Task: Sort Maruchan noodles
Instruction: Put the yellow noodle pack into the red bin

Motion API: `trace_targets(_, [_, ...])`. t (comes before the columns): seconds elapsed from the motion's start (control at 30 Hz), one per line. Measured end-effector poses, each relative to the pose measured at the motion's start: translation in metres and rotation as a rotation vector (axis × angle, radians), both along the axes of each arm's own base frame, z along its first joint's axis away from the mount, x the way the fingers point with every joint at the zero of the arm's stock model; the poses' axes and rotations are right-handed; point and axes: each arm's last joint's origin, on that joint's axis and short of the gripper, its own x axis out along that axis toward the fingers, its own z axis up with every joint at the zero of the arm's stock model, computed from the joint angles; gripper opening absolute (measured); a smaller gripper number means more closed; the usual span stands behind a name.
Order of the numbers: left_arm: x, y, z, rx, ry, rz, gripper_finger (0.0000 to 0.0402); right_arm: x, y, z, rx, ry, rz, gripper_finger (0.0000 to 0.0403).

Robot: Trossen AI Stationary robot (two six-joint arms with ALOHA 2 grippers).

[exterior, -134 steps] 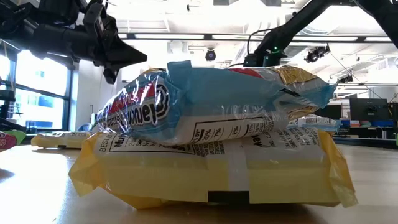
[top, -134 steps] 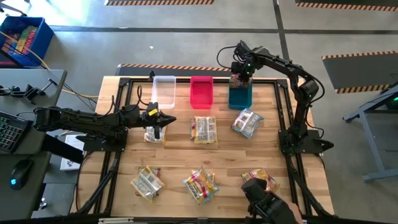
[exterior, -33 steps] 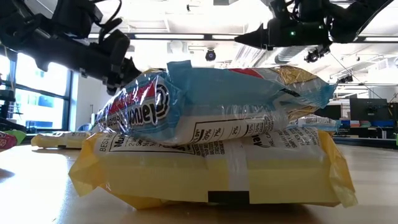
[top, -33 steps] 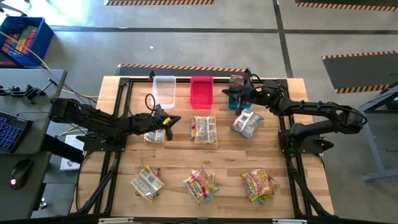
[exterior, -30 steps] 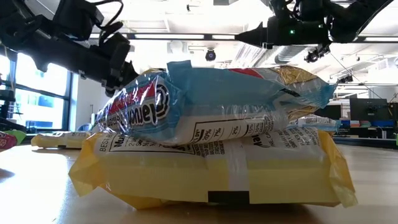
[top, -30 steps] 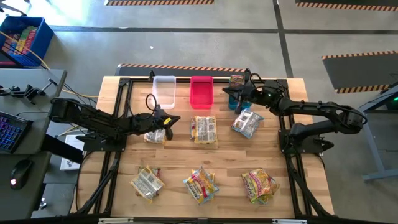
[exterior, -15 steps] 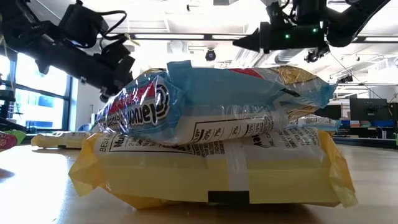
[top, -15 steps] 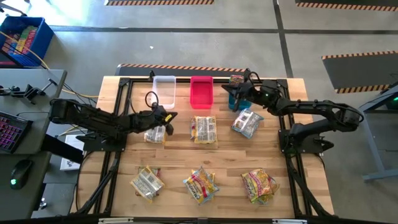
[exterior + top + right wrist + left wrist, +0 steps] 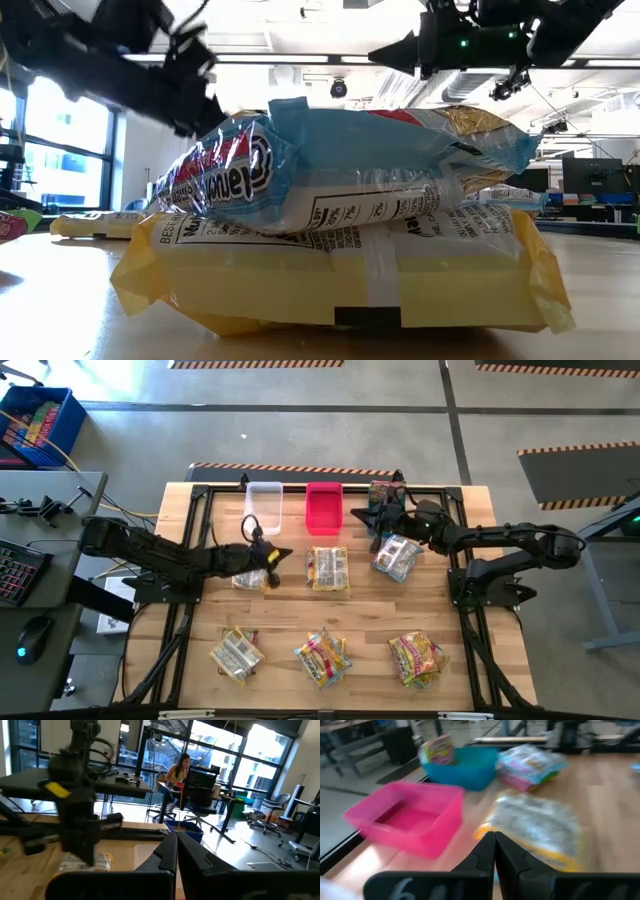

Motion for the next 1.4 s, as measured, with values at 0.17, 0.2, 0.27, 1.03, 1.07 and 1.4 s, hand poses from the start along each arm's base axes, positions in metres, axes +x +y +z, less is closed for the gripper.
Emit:
trace_targets(0.17, [0.013,-0.032,0.007,0.044,0.101,0.025,0.0003,0.003,0.008,-0.001,-0.020,0.013,0.029,0.0000])
trace_targets(0.2, [0.017,-0.037,0.007,0.030,0.117,0.030,0.0006,0.003,0.009,-0.001,-0.017,0.019,0.034,0.0000])
trace_targets(0.27, [0.025,-0.044,0.007,-0.012,0.142,0.035,0.0018,0.004,0.011,-0.003,-0.014,0.030,0.042,0.0000])
trace_targets(1.03, [0.111,-0.063,-0.044,0.079,0.423,0.137,0.0173,0.004,0.013,-0.006,-0.033,0.067,0.047,0.0000])
trace_targets(1.07, [0.112,-0.062,-0.046,0.067,0.431,0.125,0.0174,0.004,0.013,-0.006,-0.033,0.067,0.046,0.0000])
trace_targets(1.4, [0.116,-0.048,-0.048,-0.012,0.438,0.113,0.0159,0.004,0.013,-0.006,-0.033,0.067,0.046,0.0000])
